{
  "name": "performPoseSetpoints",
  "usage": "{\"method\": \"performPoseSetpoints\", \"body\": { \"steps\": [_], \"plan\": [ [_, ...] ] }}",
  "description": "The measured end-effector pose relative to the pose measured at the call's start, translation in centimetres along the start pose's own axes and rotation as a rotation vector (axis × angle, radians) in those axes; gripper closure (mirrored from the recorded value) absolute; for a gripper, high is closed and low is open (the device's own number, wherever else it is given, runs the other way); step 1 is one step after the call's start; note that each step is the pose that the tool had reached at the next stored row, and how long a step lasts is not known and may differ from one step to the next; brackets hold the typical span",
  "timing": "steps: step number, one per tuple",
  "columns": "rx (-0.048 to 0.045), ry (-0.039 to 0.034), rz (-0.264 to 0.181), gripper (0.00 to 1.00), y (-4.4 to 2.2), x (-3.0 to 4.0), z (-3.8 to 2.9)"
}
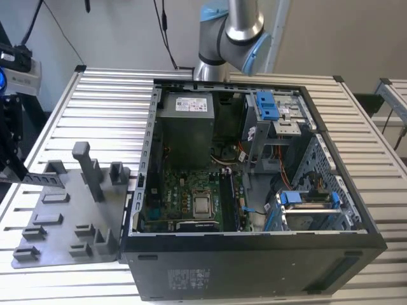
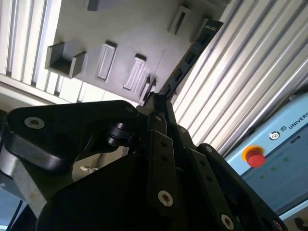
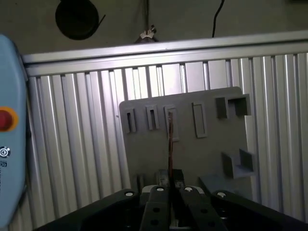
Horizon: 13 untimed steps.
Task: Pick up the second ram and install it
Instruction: 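Pick up the second ram and move it above second insertion slot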
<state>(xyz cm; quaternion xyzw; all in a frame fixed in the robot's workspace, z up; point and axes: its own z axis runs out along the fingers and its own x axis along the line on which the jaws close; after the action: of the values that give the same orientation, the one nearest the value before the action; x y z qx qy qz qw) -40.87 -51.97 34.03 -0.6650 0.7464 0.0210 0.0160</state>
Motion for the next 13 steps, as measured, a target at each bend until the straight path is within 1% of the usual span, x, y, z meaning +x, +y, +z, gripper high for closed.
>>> {"method": "performPoseSetpoints", "body": {
  "steps": [13],
  "plan": [
    [0.0002,-0.0031,0.01,0.86,0.03,-0.07,-1.82]
  ]
}}
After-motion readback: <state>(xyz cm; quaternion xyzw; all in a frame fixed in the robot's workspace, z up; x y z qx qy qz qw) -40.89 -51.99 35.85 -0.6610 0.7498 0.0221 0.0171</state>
